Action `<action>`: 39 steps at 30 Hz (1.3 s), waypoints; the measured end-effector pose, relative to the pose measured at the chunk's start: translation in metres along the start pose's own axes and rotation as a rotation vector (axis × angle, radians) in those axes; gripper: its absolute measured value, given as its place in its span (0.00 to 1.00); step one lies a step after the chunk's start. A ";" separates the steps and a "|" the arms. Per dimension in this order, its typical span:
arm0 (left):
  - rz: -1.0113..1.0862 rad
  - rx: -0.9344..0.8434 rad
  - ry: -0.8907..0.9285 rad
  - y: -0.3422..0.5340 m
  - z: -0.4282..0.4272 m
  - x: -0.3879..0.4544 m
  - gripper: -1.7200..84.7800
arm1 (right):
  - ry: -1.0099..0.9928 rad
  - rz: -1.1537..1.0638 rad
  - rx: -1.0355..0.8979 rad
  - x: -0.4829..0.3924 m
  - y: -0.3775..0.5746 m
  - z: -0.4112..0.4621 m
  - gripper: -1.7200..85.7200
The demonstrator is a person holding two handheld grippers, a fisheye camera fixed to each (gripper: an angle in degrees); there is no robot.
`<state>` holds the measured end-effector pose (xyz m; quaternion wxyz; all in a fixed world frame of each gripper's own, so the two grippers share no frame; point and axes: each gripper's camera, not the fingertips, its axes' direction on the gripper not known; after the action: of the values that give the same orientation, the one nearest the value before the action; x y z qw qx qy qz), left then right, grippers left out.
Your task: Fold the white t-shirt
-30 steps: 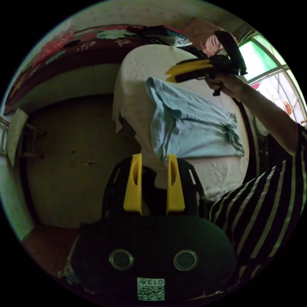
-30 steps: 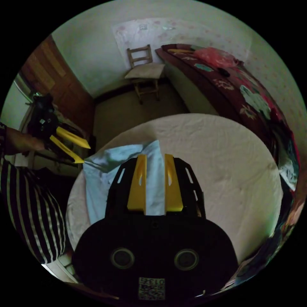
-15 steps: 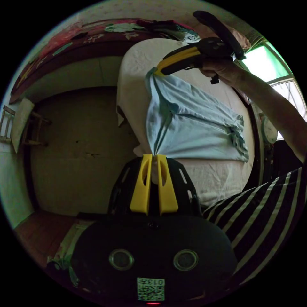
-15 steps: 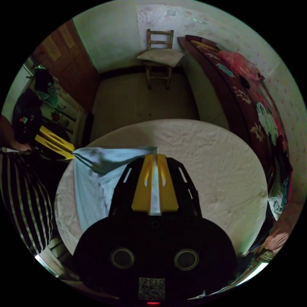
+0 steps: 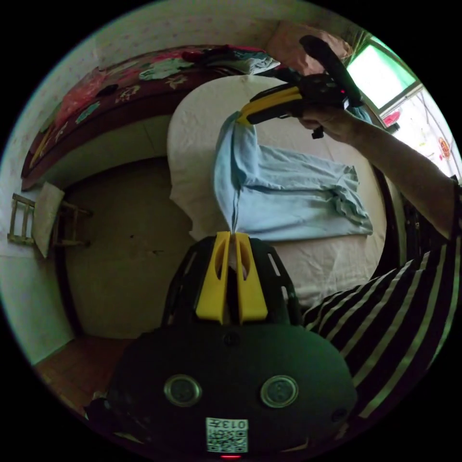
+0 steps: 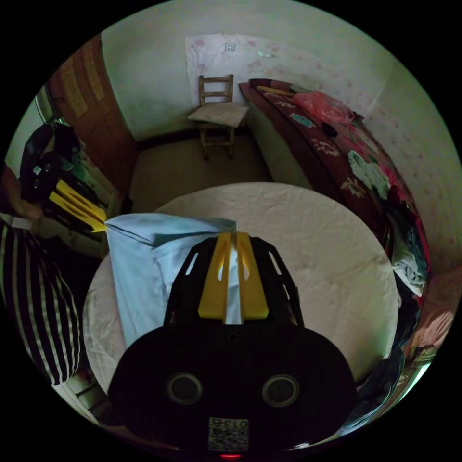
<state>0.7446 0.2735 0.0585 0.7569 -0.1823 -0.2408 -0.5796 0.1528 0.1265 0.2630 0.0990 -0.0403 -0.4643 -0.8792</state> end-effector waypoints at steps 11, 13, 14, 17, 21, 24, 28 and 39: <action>0.405 0.104 0.262 -0.071 -0.052 0.135 0.03 | 0.116 0.108 0.123 0.017 0.123 -0.082 0.04; 0.487 0.102 0.308 -0.090 -0.046 0.166 0.03 | 0.164 0.170 0.130 0.020 0.166 -0.102 0.04; 0.532 0.090 0.350 -0.103 -0.041 0.189 0.03 | 0.175 0.188 0.124 0.020 0.178 -0.106 0.04; 0.671 0.074 0.354 -0.128 -0.021 0.250 0.03 | 0.225 0.269 0.060 0.022 0.233 -0.115 0.04; 0.793 0.020 0.267 -0.147 0.010 0.320 0.03 | 0.284 0.401 -0.051 0.024 0.303 -0.111 0.04; 0.866 -0.017 0.190 -0.157 0.038 0.365 0.03 | 0.288 0.477 -0.124 0.027 0.341 -0.098 0.04; 0.871 -0.097 0.142 -0.171 0.070 0.404 0.03 | 0.246 0.568 -0.158 0.034 0.373 -0.079 0.04; 1.023 -0.263 0.309 -0.189 0.082 0.469 0.18 | 0.245 0.695 -0.200 0.048 0.422 -0.094 0.09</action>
<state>0.6490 -0.1011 0.3949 0.9395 -0.2819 0.0668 -0.1827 0.1970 -0.1892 0.5592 0.4417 -0.0997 -0.3196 -0.8324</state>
